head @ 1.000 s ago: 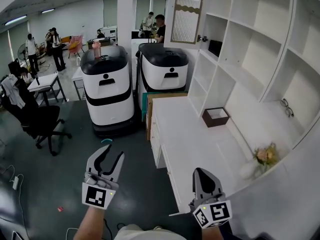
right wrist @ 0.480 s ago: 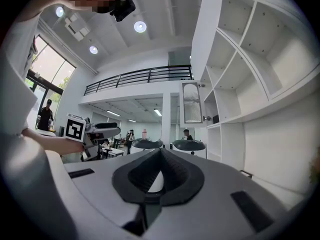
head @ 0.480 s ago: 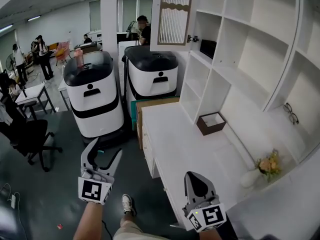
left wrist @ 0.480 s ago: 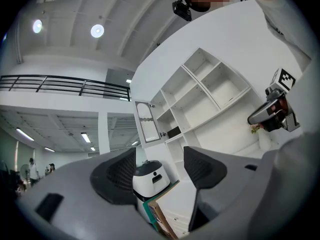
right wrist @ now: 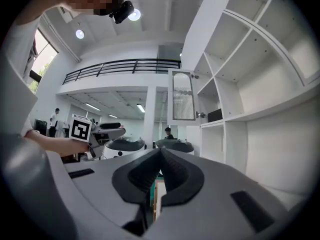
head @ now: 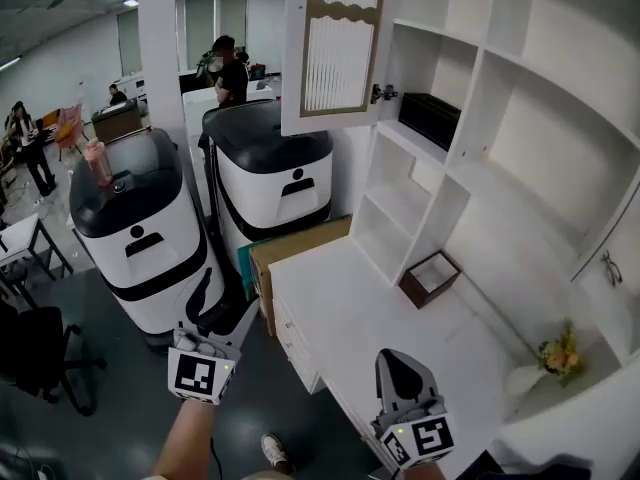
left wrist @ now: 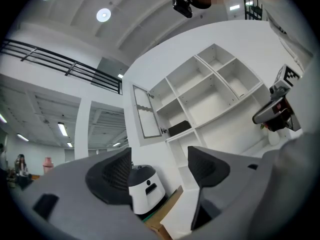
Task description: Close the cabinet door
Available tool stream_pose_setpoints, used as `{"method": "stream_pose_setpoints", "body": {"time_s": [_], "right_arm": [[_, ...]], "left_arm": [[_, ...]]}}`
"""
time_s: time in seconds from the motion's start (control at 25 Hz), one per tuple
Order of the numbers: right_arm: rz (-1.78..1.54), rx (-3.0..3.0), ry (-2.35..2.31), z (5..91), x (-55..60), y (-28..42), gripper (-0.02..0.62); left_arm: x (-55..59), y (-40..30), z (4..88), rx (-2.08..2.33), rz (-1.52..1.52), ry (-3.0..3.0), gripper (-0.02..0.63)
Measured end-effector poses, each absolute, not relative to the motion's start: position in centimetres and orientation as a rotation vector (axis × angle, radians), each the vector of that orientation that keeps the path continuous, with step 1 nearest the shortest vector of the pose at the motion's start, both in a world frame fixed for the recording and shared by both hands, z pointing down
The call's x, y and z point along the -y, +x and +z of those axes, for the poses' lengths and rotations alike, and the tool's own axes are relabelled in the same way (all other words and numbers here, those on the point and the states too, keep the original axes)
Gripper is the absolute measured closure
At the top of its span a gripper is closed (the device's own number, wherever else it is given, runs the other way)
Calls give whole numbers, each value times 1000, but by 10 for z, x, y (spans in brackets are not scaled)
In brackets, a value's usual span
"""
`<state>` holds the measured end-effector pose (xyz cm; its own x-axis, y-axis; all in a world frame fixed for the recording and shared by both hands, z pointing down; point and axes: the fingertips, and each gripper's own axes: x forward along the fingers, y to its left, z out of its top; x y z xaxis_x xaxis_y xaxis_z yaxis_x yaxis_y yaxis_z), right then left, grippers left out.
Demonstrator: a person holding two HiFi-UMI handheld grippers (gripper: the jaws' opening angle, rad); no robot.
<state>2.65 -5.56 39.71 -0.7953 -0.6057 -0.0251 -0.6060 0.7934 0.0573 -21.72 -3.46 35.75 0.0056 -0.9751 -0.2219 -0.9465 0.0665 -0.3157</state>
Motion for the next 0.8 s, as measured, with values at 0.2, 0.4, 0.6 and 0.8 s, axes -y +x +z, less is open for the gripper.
{"method": "stream_pose_setpoints", "body": {"time_s": [0.2,0.4,0.6,0.8], "right_arm": [[127,-2961,-1130,389,82,-18,597],[136,-2935,-1245,385,110,-26,597],[136,-2893,-1302,380,142,-26,597],[163,-2886,-1275,370,184,-34,597]], "left_arm": [[93,-263,354,-1893,-60,-2012,272],[155,-284,344,-1841,-15,-2070,272],[214,-290,332,-1787,-18,-2097,272],[275,-299,312,-1752,-45,-2098,272]]}}
